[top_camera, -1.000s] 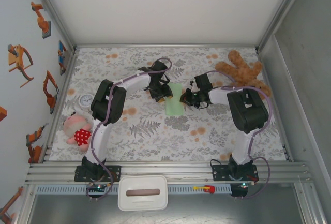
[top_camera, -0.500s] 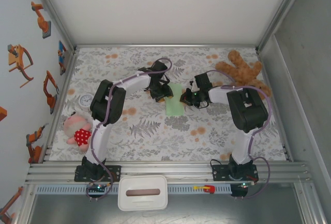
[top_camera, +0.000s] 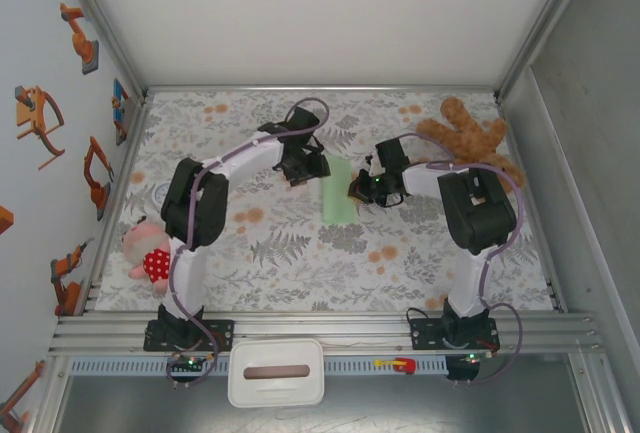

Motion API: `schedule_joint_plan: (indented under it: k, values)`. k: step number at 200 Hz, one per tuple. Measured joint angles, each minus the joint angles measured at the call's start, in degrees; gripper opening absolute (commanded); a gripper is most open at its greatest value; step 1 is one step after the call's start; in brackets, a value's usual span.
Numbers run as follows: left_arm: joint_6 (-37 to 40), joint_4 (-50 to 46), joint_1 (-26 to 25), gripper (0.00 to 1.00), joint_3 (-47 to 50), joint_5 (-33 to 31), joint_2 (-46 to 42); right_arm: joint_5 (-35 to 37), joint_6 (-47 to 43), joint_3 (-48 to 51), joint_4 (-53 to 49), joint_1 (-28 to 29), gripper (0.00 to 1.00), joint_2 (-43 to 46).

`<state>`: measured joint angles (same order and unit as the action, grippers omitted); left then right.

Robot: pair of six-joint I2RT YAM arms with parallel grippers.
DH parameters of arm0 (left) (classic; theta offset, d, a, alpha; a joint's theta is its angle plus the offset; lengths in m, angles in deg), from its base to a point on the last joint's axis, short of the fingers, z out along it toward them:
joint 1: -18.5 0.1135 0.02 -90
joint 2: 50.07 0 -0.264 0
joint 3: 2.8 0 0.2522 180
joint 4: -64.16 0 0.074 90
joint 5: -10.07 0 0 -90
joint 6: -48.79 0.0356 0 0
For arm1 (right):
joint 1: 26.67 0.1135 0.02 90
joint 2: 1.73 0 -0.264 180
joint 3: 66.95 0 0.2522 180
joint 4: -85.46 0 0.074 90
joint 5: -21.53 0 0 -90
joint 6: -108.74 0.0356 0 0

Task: Fold a paper plane with a square sheet of paper (pick it up from the middle)
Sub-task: Hold the square sheet of paper at the center of the table, then first fold the square sheet of paper in half at the center of the table.

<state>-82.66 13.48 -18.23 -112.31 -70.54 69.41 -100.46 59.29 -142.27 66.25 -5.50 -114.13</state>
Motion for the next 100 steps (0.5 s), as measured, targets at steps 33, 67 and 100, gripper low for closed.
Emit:
schedule_joint_plan:
  k: [33, 67, 100]
  values:
    - [-0.1, 8.1, -0.2, 0.33, 3.2, 6.3, -3.7, -0.1, -0.2, -0.3, -0.1, 0.0, 0.0, -0.3]
    - [-1.1, 12.5, -1.0, 0.22, 5.3, 11.4, -1.0, -0.2, -0.2, -0.5, -0.1, 0.0, 0.0, -0.6]
    - [-1.3, 13.6, -1.2, 0.18, 5.6, 14.5, 2.8, -0.2, -0.2, -0.7, -0.1, 0.0, 0.0, -1.0]
